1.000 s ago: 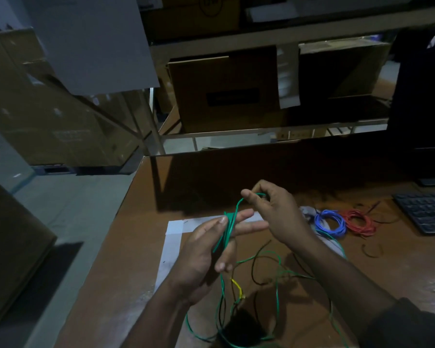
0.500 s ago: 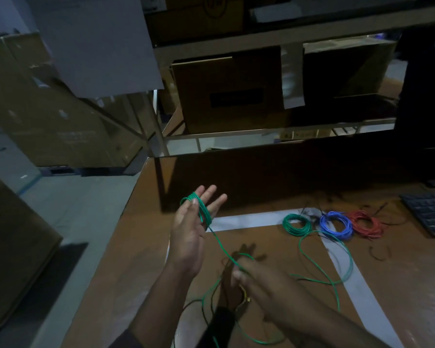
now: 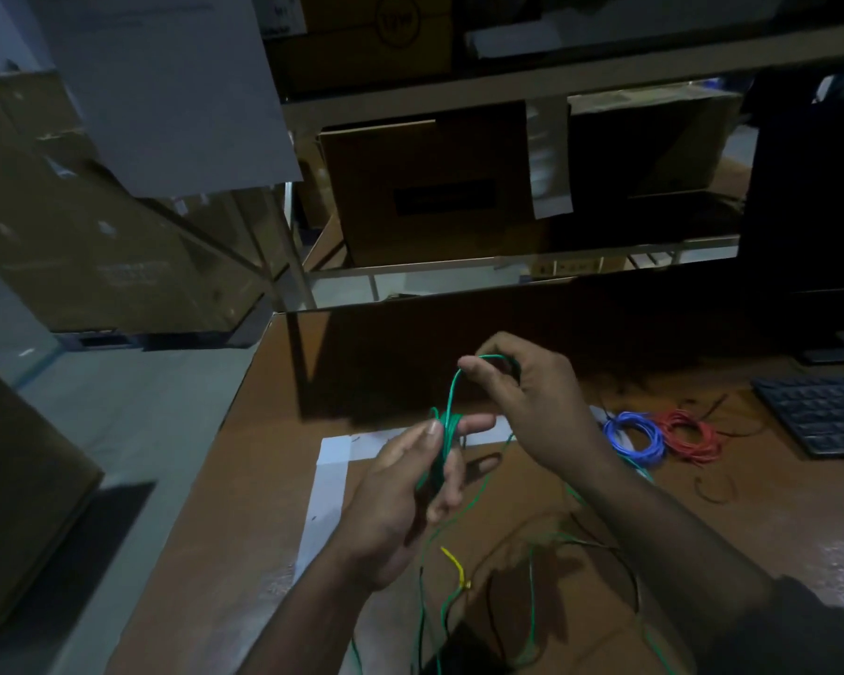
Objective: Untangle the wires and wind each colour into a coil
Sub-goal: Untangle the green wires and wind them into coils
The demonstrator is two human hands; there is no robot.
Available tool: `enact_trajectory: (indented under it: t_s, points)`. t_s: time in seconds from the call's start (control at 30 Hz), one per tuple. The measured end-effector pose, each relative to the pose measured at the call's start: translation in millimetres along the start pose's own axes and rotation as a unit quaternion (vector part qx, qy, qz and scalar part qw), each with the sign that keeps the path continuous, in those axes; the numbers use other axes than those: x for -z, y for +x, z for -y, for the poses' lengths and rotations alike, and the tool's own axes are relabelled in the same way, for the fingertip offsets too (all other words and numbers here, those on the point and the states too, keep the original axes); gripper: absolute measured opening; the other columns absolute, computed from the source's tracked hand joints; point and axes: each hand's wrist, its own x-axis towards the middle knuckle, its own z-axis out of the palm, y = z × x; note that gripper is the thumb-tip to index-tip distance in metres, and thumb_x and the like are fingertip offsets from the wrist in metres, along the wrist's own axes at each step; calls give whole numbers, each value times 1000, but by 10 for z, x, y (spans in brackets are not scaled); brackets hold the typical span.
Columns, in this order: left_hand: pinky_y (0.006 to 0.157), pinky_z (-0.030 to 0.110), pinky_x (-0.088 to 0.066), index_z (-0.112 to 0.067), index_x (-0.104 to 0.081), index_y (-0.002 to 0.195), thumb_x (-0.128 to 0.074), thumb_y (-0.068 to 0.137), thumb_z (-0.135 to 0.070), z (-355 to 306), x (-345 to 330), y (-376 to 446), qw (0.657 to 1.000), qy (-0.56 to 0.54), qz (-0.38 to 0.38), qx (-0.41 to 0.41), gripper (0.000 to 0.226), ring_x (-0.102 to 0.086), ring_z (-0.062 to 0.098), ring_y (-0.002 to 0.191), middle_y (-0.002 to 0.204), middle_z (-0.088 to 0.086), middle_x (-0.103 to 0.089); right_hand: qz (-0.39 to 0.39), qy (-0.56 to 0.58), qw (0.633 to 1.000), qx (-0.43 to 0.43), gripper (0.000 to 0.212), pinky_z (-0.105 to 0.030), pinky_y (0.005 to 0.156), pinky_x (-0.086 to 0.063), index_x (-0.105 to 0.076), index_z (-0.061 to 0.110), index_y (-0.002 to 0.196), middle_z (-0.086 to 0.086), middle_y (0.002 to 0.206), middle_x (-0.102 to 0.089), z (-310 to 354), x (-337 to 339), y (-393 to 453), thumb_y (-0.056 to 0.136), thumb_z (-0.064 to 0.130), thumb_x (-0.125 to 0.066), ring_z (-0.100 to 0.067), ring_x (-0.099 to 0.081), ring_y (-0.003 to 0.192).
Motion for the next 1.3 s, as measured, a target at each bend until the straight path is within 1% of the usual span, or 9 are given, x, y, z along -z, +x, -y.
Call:
enact_trajectory:
  t_s: [0.23, 0.33, 0.43, 0.6, 0.73, 0.87, 0.93, 1.07, 1.3]
  points:
    - [70, 28, -57, 0, -65, 115, -35, 109, -24, -247, 4, 25, 984, -156, -58, -66, 39, -38, 2, 39, 78, 2, -63, 61, -14, 996, -67, 39, -36, 58, -39, -57, 19, 77, 2, 62, -52, -249, -215, -185, 105, 42, -43, -9, -48, 58]
    - [86, 36, -61, -8, -59, 110, -36, 110, -21, -332, 104, 102, 970, -181, -115, -116, 27, -66, 10, 62, 100, 10, -75, 147, -1, 983, -109, 42, -32, 66, -40, -56, 20, 83, 4, 72, -55, -310, -408, -523, 106, 46, -33, -6, -51, 67]
    - [115, 47, -42, -12, -55, 109, -33, 111, -19, -391, 289, 205, 960, -188, -137, -153, 23, -65, 30, 125, 131, 20, -68, 183, 48, 969, -156, 39, -23, 69, -43, -55, 17, 89, 8, 76, -55, -357, -563, -888, 106, 46, -34, 1, -55, 71]
    - [125, 47, -22, -11, -54, 113, -33, 111, -20, -170, 570, 325, 967, -58, -187, -162, 23, -55, 25, 137, 134, 18, -67, 305, -2, 947, -97, 31, -41, 77, -52, -54, 23, 105, 4, 88, -64, -232, -444, -1000, 105, 48, -36, -13, -61, 81]
    - [115, 49, -41, -11, -56, 127, -32, 112, -27, 150, 493, 310, 955, 196, -196, -108, 33, -63, 17, 127, 128, 1, -72, 307, -56, 950, 13, 20, -36, 83, -52, -59, 35, 115, 12, 103, -68, 73, -209, -749, 103, 45, -47, -6, -62, 95]
    - [81, 39, -56, -26, -65, 123, -36, 109, -46, 329, 351, 218, 952, 271, -133, -52, 38, -72, 22, 94, 96, 1, -75, 148, -51, 987, 44, 20, -21, 76, -47, -70, 27, 105, 14, 101, -68, 197, -15, -440, 101, 37, -53, 0, -60, 94]
    - [65, 32, -49, -26, -71, 116, -35, 107, -51, 316, 252, 148, 965, 237, -106, -29, 45, -67, 35, 80, 68, 3, -65, 66, -55, 995, 40, 18, -27, 70, -48, -68, 23, 95, 10, 89, -63, 113, 32, -291, 101, 33, -55, -4, -59, 84]
    - [71, 32, -49, -8, -73, 118, -30, 111, -34, 173, 52, 58, 996, 53, -67, -15, 50, -48, 10, 50, 55, -1, -45, 10, -49, 999, -8, 22, -25, 62, -43, -64, 24, 85, 7, 79, -60, -146, 23, -98, 100, 39, -55, -6, -56, 74]
    - [45, 15, -42, 8, -61, 120, -28, 112, -28, -79, 84, 66, 972, -236, 15, -14, 49, -37, 1, 35, 112, 33, -69, 155, 34, 984, -87, 42, -44, 67, -49, -59, 22, 94, -10, 86, -63, -325, -299, -341, 107, 51, -31, -25, -60, 78]
